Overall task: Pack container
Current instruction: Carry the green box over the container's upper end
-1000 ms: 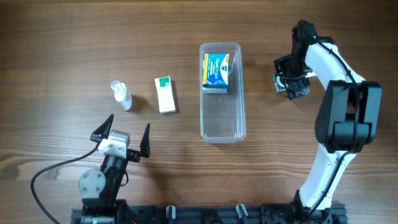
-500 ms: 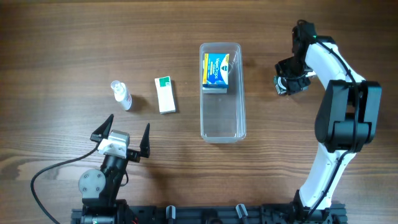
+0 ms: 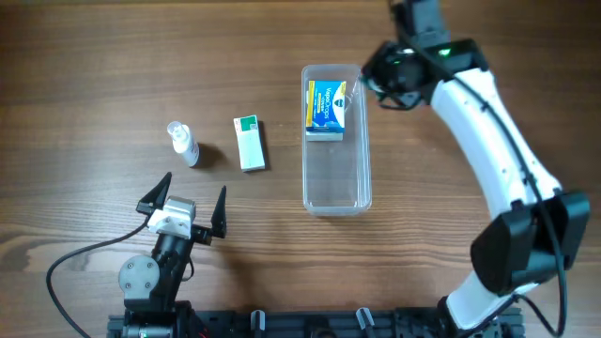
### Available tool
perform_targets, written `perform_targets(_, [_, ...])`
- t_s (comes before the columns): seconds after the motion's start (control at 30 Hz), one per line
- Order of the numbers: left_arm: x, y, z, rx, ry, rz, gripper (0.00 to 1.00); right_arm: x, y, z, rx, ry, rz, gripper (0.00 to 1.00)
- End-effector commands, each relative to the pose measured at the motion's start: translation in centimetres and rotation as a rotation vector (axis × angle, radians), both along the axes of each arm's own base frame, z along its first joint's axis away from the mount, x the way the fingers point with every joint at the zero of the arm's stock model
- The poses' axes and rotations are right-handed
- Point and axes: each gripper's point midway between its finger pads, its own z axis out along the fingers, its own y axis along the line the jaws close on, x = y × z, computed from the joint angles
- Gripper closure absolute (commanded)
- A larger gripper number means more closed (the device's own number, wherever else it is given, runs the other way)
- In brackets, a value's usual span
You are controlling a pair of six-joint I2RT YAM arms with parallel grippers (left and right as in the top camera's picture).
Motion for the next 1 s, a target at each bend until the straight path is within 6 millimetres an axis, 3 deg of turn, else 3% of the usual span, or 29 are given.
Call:
perform_targets(0.0, [0.0,0.0,-0.2,0.001,0.001,-0.002,0.0,-0.7,3.4,1.2,-0.088,-0.068,0.181,0.34])
perform_targets(0.17, [0.0,0.0,-0.2,0.001,0.001,-0.002,0.0,-1.4,6.4,-0.7,-0.189,-0.073,0.429,0.33])
perform_targets(0.43, [0.0,0.0,-0.2,0.001,0.001,-0.002,0.0,-1.8,7.8,-7.1,-0.239,0.036,0.679,0.28])
perform_targets(0.67, [0.0,0.0,-0.2,0.001,0.001,-0.002,0.0,-1.5,7.9,-7.4,-0.245,0.025,0.698,0.21])
perform_targets(0.8, [0.0,0.0,-0.2,0.001,0.001,-0.002,0.0,-1.7,9.8,-6.9,-0.139,0.001,0.715,0.2])
perform_targets(0.97, [0.0,0.0,-0.2,0.001,0.001,-0.002,0.0,-1.6,10.1,-6.7,-0.114,-0.002,0.697,0.2])
